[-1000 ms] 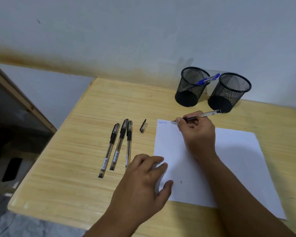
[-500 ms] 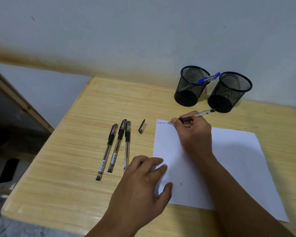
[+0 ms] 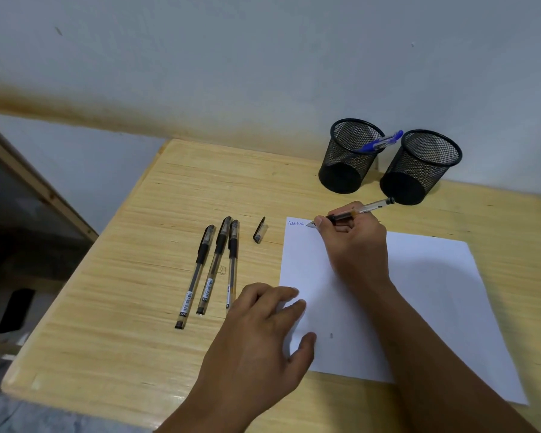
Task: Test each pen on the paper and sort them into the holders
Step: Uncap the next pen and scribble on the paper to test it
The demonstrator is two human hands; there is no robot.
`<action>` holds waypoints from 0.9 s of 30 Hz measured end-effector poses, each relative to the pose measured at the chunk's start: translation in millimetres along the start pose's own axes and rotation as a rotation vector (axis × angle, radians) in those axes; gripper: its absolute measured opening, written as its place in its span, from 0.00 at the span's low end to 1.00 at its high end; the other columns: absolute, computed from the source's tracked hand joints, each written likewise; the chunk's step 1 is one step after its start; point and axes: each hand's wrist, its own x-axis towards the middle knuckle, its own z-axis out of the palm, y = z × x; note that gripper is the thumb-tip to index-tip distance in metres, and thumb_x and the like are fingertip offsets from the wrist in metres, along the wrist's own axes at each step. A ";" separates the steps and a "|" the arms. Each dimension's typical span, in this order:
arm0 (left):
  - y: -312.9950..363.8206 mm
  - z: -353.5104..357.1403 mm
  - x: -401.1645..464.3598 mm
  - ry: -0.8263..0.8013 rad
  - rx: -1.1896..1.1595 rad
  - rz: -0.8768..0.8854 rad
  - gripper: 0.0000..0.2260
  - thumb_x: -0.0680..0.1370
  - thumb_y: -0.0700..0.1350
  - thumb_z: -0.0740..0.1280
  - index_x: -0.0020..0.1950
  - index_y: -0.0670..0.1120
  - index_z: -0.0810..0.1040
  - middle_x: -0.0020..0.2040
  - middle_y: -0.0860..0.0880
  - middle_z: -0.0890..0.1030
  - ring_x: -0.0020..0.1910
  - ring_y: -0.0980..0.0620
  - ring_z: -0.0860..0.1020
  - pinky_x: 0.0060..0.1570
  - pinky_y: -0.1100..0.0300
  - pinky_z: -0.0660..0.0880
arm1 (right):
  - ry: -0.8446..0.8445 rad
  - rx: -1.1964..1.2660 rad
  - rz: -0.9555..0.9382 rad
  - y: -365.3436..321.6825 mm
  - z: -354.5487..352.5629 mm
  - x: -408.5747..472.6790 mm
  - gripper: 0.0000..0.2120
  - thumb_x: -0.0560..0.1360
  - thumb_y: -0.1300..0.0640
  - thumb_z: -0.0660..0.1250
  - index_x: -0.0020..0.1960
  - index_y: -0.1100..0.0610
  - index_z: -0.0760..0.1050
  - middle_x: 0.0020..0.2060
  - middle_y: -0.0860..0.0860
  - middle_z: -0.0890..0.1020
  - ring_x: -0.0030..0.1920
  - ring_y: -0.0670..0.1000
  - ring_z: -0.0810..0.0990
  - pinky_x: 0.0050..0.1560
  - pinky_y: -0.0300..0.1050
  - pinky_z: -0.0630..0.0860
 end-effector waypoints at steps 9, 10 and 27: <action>-0.3 0.4 0.4 -0.001 0.007 0.000 0.17 0.72 0.56 0.70 0.56 0.50 0.84 0.59 0.56 0.81 0.59 0.54 0.73 0.52 0.55 0.78 | 0.018 -0.001 0.005 0.0 0.2 0.3 0.09 0.74 0.54 0.74 0.47 0.61 0.82 0.35 0.47 0.83 0.36 0.42 0.82 0.46 0.42 0.80; -0.3 0.7 0.4 0.001 0.006 0.000 0.17 0.72 0.56 0.70 0.56 0.50 0.84 0.59 0.56 0.81 0.59 0.54 0.72 0.52 0.55 0.78 | 0.013 -0.002 0.006 0.0 0.1 0.4 0.09 0.74 0.54 0.74 0.47 0.61 0.82 0.36 0.48 0.84 0.37 0.44 0.83 0.46 0.42 0.80; -1.2 0.8 0.1 0.014 -0.009 0.007 0.16 0.72 0.56 0.70 0.56 0.49 0.84 0.59 0.56 0.81 0.59 0.54 0.72 0.51 0.54 0.79 | -0.008 0.011 0.069 0.1 -0.3 1.3 0.06 0.75 0.54 0.73 0.46 0.57 0.80 0.32 0.40 0.80 0.35 0.39 0.81 0.46 0.40 0.79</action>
